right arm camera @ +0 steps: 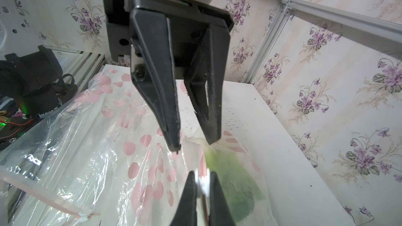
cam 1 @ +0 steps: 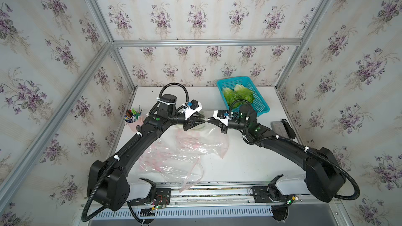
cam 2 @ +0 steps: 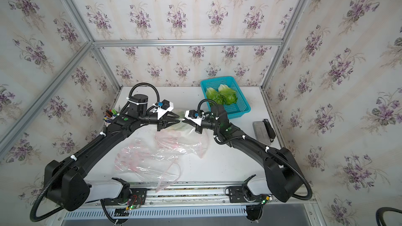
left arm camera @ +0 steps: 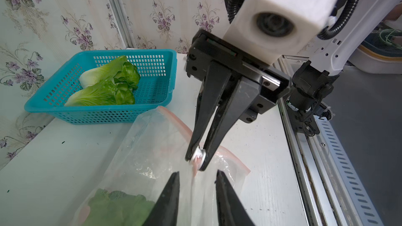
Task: Open the zip-top bag and take out the chinese cabbages
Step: Unzip the zipper on the zipper food storage bag.
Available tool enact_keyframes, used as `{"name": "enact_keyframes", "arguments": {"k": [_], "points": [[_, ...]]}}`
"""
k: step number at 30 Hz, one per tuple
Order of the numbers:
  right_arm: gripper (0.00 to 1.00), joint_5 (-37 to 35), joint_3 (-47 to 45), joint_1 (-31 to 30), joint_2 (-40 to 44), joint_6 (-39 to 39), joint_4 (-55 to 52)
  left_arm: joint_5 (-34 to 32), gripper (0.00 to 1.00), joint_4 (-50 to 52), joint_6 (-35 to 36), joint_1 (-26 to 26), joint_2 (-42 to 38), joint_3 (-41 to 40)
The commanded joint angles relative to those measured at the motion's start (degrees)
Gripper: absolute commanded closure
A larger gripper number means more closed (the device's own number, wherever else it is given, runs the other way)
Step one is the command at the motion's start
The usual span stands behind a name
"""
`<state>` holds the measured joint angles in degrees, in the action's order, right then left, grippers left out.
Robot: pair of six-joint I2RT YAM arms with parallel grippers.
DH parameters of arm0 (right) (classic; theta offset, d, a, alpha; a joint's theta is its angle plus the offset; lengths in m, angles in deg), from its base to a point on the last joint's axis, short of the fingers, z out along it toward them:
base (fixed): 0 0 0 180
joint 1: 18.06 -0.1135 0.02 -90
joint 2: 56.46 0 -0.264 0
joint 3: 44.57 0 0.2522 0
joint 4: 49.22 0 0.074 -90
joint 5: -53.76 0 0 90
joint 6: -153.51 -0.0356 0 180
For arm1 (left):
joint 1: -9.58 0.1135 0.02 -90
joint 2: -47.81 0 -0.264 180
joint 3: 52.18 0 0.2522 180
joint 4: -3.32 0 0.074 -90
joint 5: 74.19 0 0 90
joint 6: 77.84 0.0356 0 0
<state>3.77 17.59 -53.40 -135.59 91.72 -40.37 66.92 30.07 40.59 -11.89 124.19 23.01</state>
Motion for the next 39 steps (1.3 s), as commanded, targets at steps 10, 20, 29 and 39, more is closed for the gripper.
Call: {"name": "enact_keyframes", "arguments": {"k": [10, 20, 29, 39], "points": [[1.00, 1.39, 1.62, -1.06, -0.85, 0.36, -0.13, -2.86, 0.77, 0.10, 0.58, -0.94, 1.28, 0.93], [1.00, 0.66, 1.59, -1.15, -0.59, 0.97, -0.29, -4.27, 0.97, 0.46, 1.10, -0.94, 0.80, 0.80], [1.00, -0.37, 1.61, -1.14, -0.59, -0.05, 0.84, -8.47, 1.00, 0.37, 1.79, -1.63, 0.33, -0.71], [1.00, -2.29, -0.16, -1.14, 0.62, 0.72, 2.08, -10.74, 1.00, 0.32, 0.36, -2.72, 0.14, -0.93]]}}
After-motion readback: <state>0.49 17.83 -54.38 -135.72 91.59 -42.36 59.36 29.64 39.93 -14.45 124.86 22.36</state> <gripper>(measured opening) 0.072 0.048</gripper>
